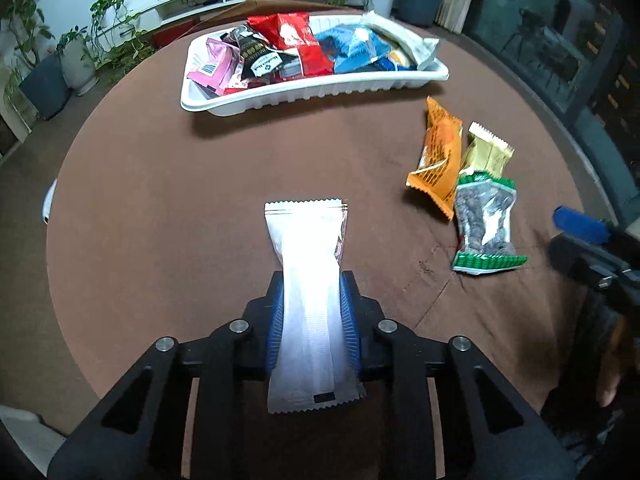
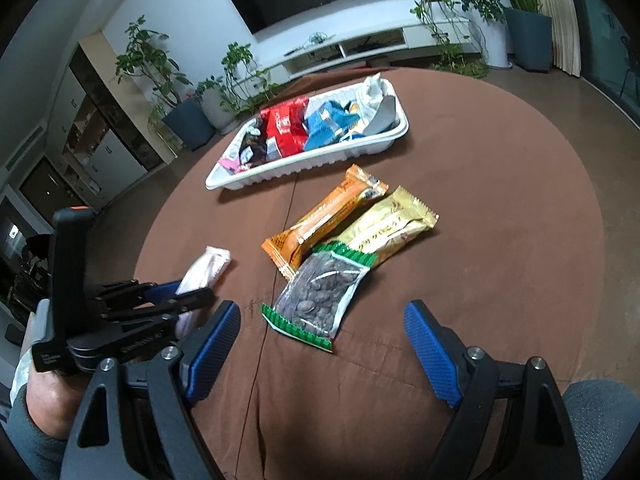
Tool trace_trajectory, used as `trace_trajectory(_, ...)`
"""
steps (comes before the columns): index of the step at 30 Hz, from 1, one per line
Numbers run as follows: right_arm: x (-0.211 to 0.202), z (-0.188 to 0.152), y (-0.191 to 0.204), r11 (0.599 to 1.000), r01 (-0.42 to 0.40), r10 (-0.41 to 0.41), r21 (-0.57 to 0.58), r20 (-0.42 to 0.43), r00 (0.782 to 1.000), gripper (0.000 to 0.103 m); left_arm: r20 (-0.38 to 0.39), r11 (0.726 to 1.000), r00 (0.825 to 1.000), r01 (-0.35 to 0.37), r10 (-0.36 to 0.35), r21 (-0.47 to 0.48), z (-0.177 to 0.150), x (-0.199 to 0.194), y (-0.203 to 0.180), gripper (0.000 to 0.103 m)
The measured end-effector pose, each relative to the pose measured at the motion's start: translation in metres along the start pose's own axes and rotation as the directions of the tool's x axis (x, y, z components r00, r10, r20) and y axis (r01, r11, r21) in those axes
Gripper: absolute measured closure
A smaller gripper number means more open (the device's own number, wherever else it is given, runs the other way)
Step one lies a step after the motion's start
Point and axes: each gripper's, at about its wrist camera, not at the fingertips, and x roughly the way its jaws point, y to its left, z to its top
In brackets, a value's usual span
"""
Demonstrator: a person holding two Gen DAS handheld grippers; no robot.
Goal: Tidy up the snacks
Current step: 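Grasp the clear green-edged nut bag with the right gripper while the left gripper holds the white packet, then carry the white packet and nut bag over the white tray with both grippers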
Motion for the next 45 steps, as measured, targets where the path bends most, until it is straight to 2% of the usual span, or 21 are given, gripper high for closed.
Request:
trace_trajectory(7,0.018,0.003,0.02,0.998,0.05,-0.053,-0.039,-0.072,0.996,0.017,0.051,0.995,0.996,0.079,-0.076,-0.054,-0.007,-0.009,0.011,0.079)
trace_trajectory(13,0.049,0.006,0.028,0.995,0.091,-0.097,-0.042,-0.16,0.982,0.025,0.079,0.988,0.989,0.131,-0.125,-0.083,-0.012,-0.011,0.019,0.079)
trace_trajectory(16,0.055,0.01,0.033,0.99,0.125,-0.134,-0.068,-0.155,0.979,0.03,0.082,0.985,0.987,0.147,-0.139,-0.093,-0.014,-0.01,0.022,0.079)
trace_trajectory(19,0.059,0.012,0.037,0.982,0.157,-0.171,-0.105,-0.143,0.975,0.041,0.09,0.982,0.985,0.158,-0.149,-0.101,-0.015,-0.009,0.023,0.079)
trace_trajectory(21,0.059,0.014,0.037,0.981,0.161,-0.176,-0.111,-0.137,0.975,0.042,0.091,0.982,0.984,0.16,-0.151,-0.099,-0.015,-0.008,0.024,0.079)
trace_trajectory(25,0.062,0.016,0.041,0.968,0.188,-0.21,-0.164,-0.128,0.969,0.052,0.09,0.981,0.984,0.165,-0.156,-0.101,-0.016,-0.006,0.023,0.079)
trace_trajectory(28,0.059,0.014,0.041,0.968,0.169,-0.195,-0.184,-0.135,0.971,0.062,0.088,0.981,0.984,0.166,-0.157,-0.103,-0.018,-0.005,0.024,0.079)
trace_trajectory(31,0.056,0.011,0.04,0.971,0.155,-0.182,-0.184,-0.139,0.974,0.066,0.092,0.98,0.983,0.166,-0.157,-0.109,-0.018,-0.007,0.025,0.079)
trace_trajectory(39,0.034,0.004,0.031,0.992,0.071,-0.084,-0.107,-0.125,0.989,0.068,0.106,0.965,0.973,0.219,-0.205,-0.142,-0.017,-0.01,0.03,0.079)
trace_trajectory(45,0.006,0.015,0.022,0.999,-0.018,0.015,-0.03,-0.081,0.997,0.068,0.137,0.95,0.961,0.263,-0.242,-0.168,-0.009,-0.02,0.036,0.079)
